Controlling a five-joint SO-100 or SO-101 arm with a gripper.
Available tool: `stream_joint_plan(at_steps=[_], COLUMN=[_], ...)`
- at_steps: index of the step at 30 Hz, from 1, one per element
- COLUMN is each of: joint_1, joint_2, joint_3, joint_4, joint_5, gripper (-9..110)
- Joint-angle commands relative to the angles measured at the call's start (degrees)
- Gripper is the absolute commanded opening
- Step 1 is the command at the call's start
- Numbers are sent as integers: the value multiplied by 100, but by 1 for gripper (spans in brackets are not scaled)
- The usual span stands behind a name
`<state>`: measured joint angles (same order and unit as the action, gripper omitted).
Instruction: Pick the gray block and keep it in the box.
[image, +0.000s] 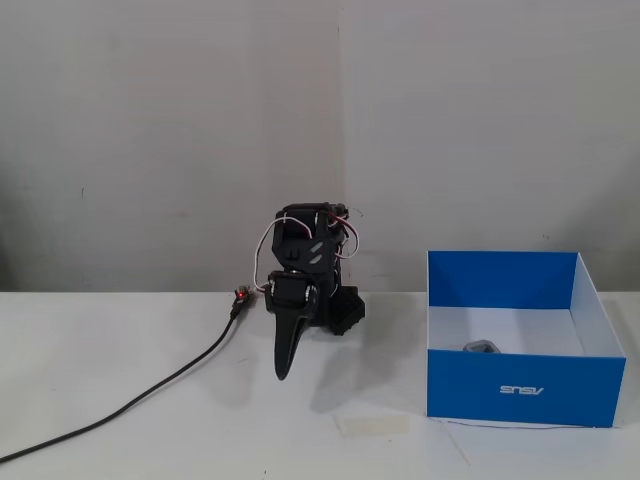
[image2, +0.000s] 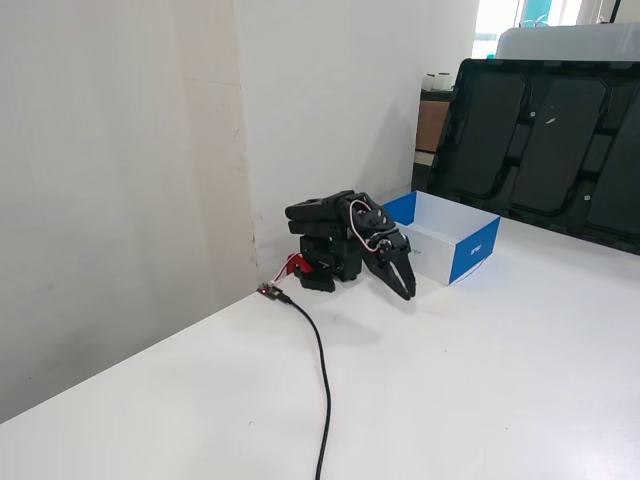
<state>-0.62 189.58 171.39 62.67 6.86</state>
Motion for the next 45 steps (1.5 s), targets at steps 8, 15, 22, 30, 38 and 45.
stream_joint_plan(at_steps=[8,15,22,30,38,45], joint_1=[70,132,141,167,167,167], joint_2=[686,686,686,686,686,686], joint_3=[167,281,290,290,290,290], joint_4=[114,105,114,114,114,114], joint_5=[-70,-70,-9,9,9,9], gripper=[0,0,0,4,2,1])
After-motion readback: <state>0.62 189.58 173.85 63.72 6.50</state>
